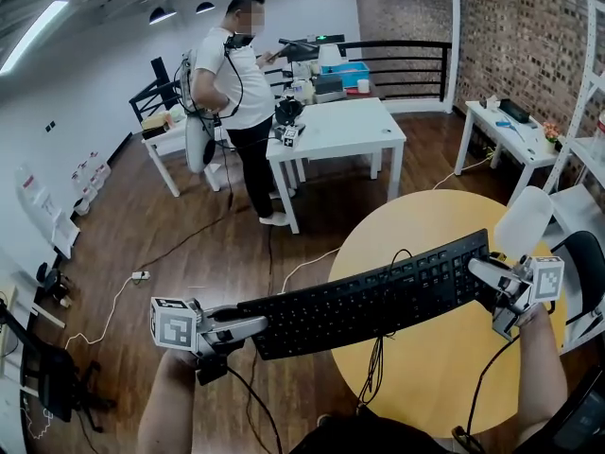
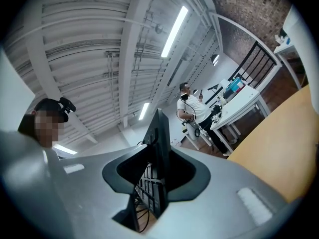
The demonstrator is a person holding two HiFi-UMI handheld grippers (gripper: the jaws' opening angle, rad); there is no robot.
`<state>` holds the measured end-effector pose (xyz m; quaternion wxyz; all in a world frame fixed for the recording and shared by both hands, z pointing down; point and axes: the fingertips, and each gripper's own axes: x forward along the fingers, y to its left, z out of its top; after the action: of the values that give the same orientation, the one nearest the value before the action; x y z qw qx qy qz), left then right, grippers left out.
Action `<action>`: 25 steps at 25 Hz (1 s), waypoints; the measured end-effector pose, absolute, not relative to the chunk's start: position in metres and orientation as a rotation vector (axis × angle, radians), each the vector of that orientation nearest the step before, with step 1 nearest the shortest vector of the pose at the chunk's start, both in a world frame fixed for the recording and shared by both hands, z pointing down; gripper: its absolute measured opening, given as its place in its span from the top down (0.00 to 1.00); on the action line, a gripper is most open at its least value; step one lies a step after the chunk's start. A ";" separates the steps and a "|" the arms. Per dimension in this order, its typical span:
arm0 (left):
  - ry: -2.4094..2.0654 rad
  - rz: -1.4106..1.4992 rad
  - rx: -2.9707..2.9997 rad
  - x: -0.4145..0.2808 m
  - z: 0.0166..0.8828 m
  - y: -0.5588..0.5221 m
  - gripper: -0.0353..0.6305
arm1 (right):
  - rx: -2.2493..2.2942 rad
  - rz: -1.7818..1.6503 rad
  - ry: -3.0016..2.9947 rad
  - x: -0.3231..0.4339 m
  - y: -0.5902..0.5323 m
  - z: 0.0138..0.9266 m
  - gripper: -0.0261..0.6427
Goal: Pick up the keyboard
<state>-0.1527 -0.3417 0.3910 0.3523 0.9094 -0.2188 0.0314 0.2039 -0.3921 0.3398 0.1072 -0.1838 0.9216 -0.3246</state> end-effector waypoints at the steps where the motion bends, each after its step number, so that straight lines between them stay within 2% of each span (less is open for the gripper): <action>1: -0.564 0.079 2.354 -0.151 0.391 -0.344 0.47 | -0.555 -0.943 2.721 0.207 -0.394 0.341 0.78; 25: -0.563 0.086 2.410 -0.147 0.378 -0.347 0.46 | -0.602 -0.905 2.691 0.212 -0.383 0.333 0.78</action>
<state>-0.1475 -0.3473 0.3784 0.3264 0.9199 -0.2147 0.0328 0.2120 -0.3827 0.3325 0.1195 -0.2061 0.9205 -0.3096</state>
